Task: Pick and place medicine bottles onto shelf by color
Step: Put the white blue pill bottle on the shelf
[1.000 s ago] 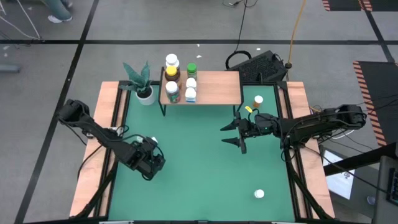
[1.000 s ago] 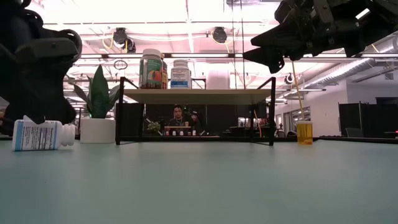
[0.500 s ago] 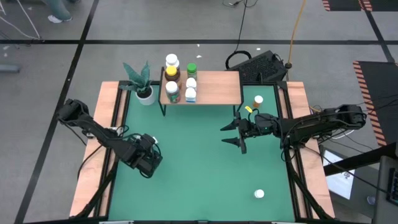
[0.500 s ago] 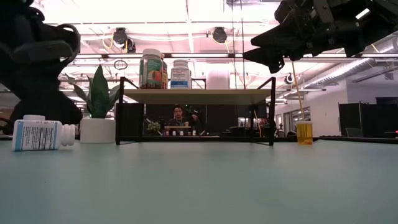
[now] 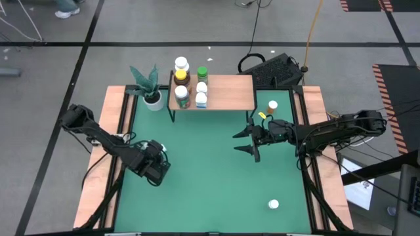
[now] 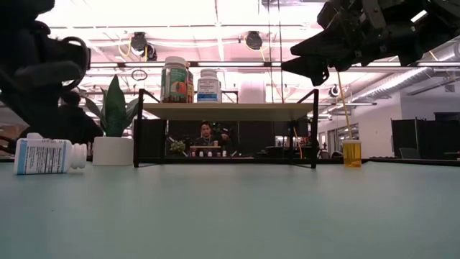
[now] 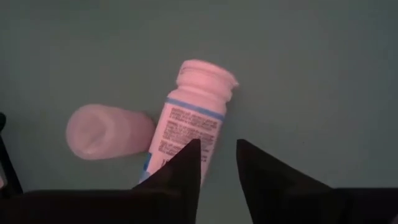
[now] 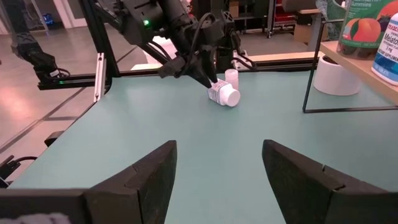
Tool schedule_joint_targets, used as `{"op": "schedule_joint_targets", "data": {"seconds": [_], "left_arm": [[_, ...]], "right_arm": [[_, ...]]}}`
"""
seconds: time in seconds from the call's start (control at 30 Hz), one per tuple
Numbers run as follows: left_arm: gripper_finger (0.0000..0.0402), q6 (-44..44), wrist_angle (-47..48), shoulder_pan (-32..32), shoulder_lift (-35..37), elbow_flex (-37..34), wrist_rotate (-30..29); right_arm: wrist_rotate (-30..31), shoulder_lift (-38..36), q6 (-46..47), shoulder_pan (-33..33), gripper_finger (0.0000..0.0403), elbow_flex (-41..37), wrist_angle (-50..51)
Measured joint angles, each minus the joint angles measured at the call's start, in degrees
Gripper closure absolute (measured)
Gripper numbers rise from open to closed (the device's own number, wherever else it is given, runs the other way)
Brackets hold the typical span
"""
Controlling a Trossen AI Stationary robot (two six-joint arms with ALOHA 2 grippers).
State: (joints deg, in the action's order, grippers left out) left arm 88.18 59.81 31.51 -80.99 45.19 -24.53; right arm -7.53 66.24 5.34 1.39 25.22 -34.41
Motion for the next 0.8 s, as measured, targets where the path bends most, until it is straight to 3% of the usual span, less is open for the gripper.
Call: {"op": "schedule_joint_targets", "data": {"seconds": [0.5, 0.8], "left_arm": [[0.0353, 0.1, 0.9, 0.0, 0.0, -0.1, 0.5], [0.0394, 2.3, 6.2, 0.0, 0.0, -0.1, 0.5]], "right_arm": [[0.0, 0.0, 0.0, 0.0, 0.0172, 0.0, 0.0], [0.0, 0.0, 0.0, 0.0, 0.0172, 0.0, 0.0]]}}
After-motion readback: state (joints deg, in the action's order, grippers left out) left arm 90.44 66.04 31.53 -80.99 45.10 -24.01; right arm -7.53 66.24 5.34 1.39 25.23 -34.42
